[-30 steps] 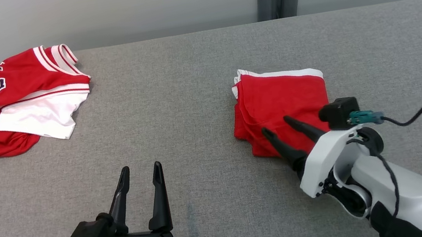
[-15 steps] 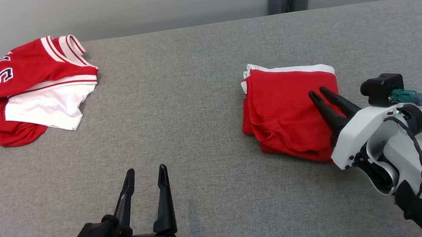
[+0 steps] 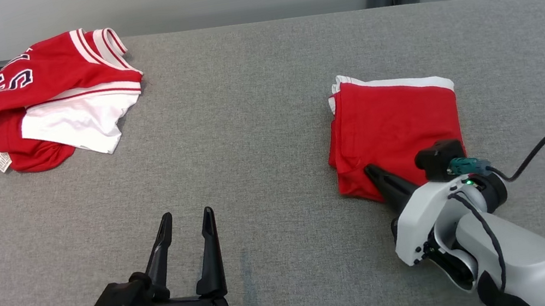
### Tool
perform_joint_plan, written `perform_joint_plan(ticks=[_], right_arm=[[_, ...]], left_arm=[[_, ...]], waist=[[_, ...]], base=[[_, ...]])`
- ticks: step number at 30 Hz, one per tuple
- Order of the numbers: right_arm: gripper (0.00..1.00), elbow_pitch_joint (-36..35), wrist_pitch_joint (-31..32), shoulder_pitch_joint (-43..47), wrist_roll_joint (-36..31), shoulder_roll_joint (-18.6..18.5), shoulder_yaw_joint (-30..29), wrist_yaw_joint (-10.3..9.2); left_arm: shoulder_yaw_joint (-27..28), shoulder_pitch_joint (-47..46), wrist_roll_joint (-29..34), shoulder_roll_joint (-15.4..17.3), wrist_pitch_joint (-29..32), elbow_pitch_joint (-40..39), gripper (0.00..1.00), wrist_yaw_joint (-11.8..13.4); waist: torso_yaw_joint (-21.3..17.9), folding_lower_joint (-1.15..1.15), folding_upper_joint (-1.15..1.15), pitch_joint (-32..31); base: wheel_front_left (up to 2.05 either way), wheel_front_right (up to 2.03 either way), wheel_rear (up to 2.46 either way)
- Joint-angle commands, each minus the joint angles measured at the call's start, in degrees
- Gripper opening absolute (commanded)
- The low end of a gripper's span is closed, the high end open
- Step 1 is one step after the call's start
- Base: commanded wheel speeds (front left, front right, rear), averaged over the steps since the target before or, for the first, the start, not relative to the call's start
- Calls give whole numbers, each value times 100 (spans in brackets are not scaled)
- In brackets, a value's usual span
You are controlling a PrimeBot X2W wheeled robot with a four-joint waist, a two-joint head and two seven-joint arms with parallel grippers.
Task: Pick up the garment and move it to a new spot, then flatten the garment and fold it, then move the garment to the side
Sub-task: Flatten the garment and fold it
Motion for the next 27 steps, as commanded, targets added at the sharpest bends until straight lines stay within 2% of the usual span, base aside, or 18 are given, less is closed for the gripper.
perform_joint_plan(ticks=[1,13,19,24,25,26,27], right_arm=[[0,-25,3,-47,41,19,100,0],[0,-62,199,-4,374,148,962,0],[0,-164,73,-170,534,132,1126,0],[0,-475,-34,-315,511,17,1023,0],[5,-566,-48,-341,476,-14,961,0],[16,-686,-56,-363,435,-53,854,0],[21,-836,-55,-385,385,-101,694,0]], left_arm=[[38,-93,72,16,-26,-1,100,-14],[109,-115,86,-30,-26,22,100,-47],[157,-114,93,-33,-26,43,100,-61],[214,-63,105,-13,-26,43,100,-45],[225,-47,106,-10,-26,42,100,-41],[234,-29,107,-6,-26,42,100,-37],[247,-13,106,0,-26,38,100,-31]], waist=[[4,0,0,12],[-44,0,0,22],[-100,0,0,5],[-191,0,0,-69],[-213,0,0,-88],[-237,0,0,-108],[-263,0,0,-125]], base=[[0,0,0],[0,0,0],[0,0,0],[0,0,0],[0,0,0],[0,0,0],[0,0,0]])
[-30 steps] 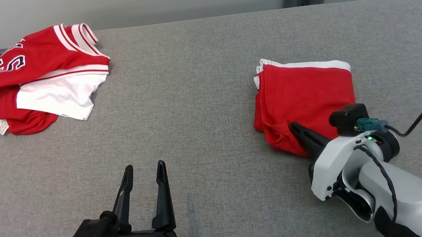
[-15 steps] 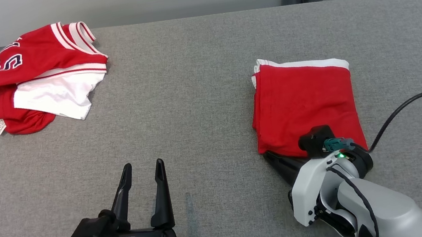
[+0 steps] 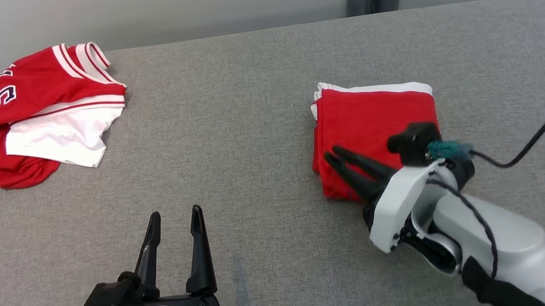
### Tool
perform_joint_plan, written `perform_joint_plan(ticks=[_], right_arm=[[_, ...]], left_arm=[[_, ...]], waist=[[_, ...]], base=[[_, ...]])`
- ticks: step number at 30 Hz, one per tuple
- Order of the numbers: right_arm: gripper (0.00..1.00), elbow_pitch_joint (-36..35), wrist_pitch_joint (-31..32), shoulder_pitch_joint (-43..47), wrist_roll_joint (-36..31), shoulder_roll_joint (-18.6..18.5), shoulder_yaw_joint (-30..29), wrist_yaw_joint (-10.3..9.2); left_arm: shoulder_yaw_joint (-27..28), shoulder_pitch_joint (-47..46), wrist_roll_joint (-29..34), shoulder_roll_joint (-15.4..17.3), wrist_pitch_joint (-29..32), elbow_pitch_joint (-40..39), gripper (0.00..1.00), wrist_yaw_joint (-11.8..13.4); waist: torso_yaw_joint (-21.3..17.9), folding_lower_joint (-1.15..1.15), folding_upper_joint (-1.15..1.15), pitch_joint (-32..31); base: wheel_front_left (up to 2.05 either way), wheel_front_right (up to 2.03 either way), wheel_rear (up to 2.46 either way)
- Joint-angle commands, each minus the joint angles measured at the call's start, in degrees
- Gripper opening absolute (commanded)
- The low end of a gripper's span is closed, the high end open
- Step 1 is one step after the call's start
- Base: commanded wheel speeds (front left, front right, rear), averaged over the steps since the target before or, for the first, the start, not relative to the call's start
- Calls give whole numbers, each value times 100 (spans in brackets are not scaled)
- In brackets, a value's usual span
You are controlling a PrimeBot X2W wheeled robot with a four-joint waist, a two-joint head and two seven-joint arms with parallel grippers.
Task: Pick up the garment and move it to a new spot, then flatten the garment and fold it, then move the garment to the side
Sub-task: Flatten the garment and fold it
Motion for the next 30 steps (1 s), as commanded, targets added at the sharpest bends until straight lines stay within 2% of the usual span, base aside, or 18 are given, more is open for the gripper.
perform_joint_plan(ticks=[1,3,4,5,6,7,14,22,26,30], right_arm=[[29,-241,-50,-69,-122,-123,-311,0],[53,-521,-47,65,-329,-240,-733,0],[75,-652,-46,149,-415,-271,-953,0],[75,-652,-46,149,-415,-271,-953,0],[95,-779,-46,220,-527,-306,-1178,0],[100,-896,-44,290,-667,-354,-1425,0],[100,-1591,-44,1141,-1691,-411,-3129,0],[100,-2593,-44,2405,-3068,114,-5024,0],[100,-2981,-44,2861,-3475,311,-5433,0],[100,-3132,-44,3098,-3624,372,-5505,0]], left_arm=[[48,16,22,42,-26,-10,100,15],[64,24,33,52,-26,-14,100,15],[71,22,48,63,-26,-17,100,11],[71,22,48,63,-26,-17,100,11],[78,24,55,75,-26,-18,100,11],[84,21,64,88,-26,-12,100,11],[175,55,109,97,-26,-1,100,37],[333,172,311,81,-26,-1,100,75],[410,251,402,53,-26,-24,100,65],[496,356,485,22,-26,32,100,34]], waist=[[-64,0,0,-47],[-117,0,0,-80],[-144,0,0,-96],[-144,0,0,-96],[-170,0,0,-113],[-197,0,0,-131],[-369,0,0,-235],[-517,0,0,-342],[-569,0,0,-387],[-611,0,0,-427]], base=[[0,0,0],[0,0,0],[0,0,0],[0,0,0],[0,0,0],[0,0,0],[0,0,0],[0,0,0],[0,0,0],[0,0,0]])
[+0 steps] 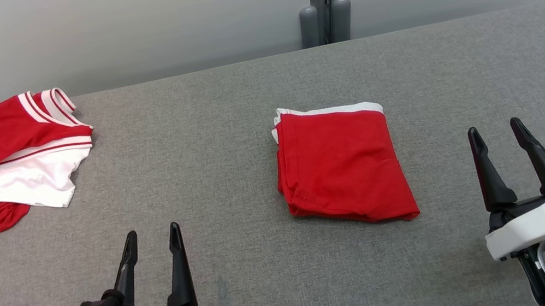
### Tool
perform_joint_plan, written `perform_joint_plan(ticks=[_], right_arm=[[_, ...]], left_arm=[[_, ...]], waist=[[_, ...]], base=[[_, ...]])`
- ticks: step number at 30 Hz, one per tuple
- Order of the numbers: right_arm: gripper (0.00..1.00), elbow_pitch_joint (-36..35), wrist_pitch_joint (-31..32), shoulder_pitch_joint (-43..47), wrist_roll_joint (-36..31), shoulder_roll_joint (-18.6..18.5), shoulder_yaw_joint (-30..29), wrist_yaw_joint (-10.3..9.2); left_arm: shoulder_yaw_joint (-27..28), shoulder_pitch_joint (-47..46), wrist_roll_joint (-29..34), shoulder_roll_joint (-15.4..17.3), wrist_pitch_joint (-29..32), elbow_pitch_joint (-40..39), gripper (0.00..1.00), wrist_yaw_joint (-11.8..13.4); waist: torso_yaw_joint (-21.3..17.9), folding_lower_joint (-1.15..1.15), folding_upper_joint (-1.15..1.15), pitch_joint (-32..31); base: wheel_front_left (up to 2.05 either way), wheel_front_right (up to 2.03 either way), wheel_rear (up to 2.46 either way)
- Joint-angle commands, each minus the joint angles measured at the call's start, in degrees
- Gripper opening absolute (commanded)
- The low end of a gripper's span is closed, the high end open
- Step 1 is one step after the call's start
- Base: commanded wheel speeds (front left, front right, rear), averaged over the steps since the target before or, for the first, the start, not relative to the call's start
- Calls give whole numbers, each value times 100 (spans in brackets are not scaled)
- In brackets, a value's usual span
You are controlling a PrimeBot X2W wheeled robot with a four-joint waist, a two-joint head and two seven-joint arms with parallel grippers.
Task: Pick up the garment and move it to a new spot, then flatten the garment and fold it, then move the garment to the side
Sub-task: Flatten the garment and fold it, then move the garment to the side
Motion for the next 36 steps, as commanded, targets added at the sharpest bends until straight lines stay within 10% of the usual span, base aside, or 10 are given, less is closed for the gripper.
perform_joint_plan(ticks=[1,24,36], right_arm=[[100,-23,-28,63,30,-12,23,0],[100,333,214,-122,-53,-13,24,0],[100,1190,2096,-1631,809,-825,583,0]], left_arm=[[38,64,39,13,-26,30,100,-12],[105,182,152,-106,-26,221,100,-152],[-18,-74,44,-163,-26,259,100,-227]], waist=[[-6,0,0,-10],[115,0,0,-92],[445,0,0,358]], base=[[0,0,0],[0,0,0],[0,0,0]])
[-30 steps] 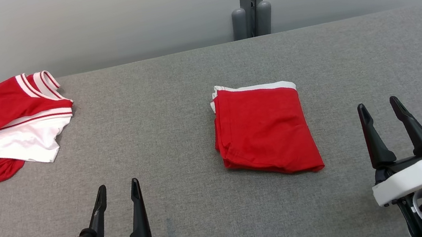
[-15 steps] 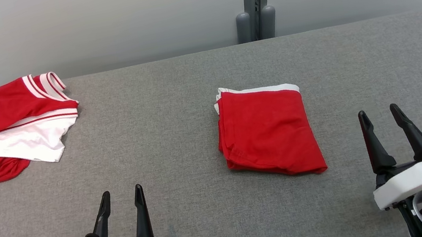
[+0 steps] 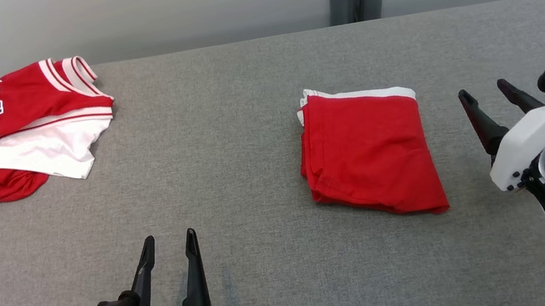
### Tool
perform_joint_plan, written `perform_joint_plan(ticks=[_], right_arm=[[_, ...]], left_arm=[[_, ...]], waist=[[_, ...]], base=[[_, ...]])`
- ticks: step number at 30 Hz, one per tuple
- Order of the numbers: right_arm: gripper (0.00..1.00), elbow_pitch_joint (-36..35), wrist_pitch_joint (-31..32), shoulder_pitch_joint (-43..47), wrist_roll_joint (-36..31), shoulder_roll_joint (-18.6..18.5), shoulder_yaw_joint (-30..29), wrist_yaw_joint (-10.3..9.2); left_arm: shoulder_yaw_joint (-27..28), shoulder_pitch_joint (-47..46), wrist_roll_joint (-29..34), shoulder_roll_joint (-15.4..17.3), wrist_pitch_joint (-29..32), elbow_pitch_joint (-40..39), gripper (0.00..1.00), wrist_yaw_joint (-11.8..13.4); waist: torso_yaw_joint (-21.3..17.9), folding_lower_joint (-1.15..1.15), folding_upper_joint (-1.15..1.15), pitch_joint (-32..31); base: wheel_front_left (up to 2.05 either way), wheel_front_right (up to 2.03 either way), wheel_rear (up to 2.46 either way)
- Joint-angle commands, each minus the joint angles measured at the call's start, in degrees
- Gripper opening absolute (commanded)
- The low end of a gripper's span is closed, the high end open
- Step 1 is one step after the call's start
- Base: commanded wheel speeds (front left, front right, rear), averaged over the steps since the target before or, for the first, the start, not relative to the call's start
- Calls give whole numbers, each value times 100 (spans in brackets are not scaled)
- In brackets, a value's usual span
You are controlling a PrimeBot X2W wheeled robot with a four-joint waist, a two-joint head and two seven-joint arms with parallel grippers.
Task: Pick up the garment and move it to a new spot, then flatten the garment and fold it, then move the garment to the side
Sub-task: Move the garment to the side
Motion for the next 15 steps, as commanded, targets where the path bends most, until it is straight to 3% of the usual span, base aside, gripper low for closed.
perform_joint_plan(ticks=[1,8,15], right_arm=[[100,132,181,-131,178,-100,144,0],[100,855,1172,-562,1163,-444,858,1],[100,1198,1460,-846,1763,-614,1323,1]], left_arm=[[-27,-136,-36,14,-26,35,100,-25],[-143,-351,-67,8,-26,46,100,-3],[-218,-463,-133,9,-26,-3,100,56]], waist=[[104,0,0,129],[354,0,0,454],[518,0,0,672]], base=[[0,0,0],[0,0,0],[0,0,0]])
